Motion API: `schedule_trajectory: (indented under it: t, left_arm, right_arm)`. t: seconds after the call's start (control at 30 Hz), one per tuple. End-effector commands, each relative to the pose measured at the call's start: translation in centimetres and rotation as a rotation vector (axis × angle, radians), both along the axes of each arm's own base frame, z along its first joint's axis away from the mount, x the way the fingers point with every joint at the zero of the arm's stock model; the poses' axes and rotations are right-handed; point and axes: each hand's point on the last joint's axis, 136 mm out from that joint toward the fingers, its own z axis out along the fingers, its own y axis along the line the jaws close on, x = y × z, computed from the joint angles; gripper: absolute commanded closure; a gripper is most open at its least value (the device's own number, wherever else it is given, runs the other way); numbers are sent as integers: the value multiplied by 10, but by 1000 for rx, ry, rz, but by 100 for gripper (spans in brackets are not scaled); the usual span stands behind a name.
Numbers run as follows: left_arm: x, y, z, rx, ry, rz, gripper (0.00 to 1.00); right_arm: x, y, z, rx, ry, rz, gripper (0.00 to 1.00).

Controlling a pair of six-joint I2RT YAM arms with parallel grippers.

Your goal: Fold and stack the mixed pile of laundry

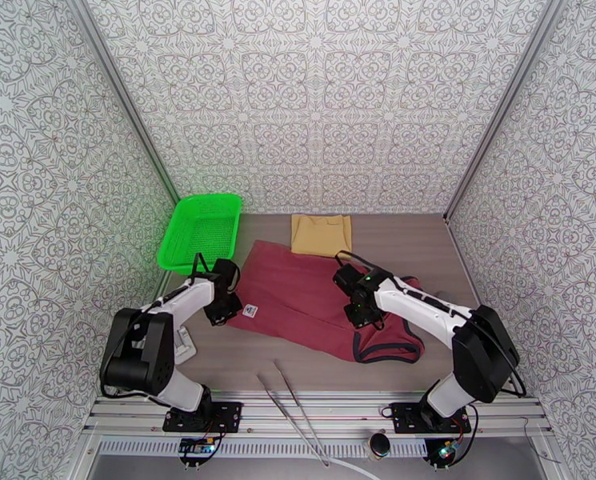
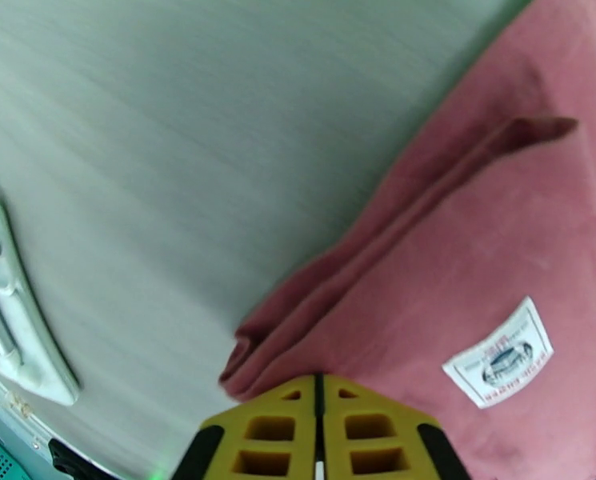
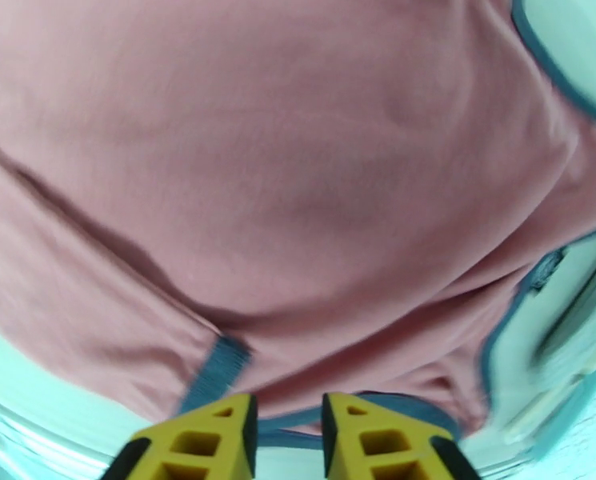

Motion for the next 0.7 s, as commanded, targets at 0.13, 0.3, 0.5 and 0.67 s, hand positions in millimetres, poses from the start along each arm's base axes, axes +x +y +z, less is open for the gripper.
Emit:
schedule_trajectory:
  t: [0.13,0.3,0.5,0.67]
  left_arm:
    - [-15,-7,-22,-27,9,30,89]
    - [-24,-8,-25,-16,22,35,87]
    - [-40,-11,-25,-49,30,61,86]
    - [-56,-12,-26,-70,49,80,84]
  right_arm:
    - [-25,-14,-16,181,-43,-370,67]
    - [-18,-36,-43,230,-13,-481,70]
    - [4,-76,-42,259,-42,-634,70]
    - [0,-103,-47,268,-27,-743,68]
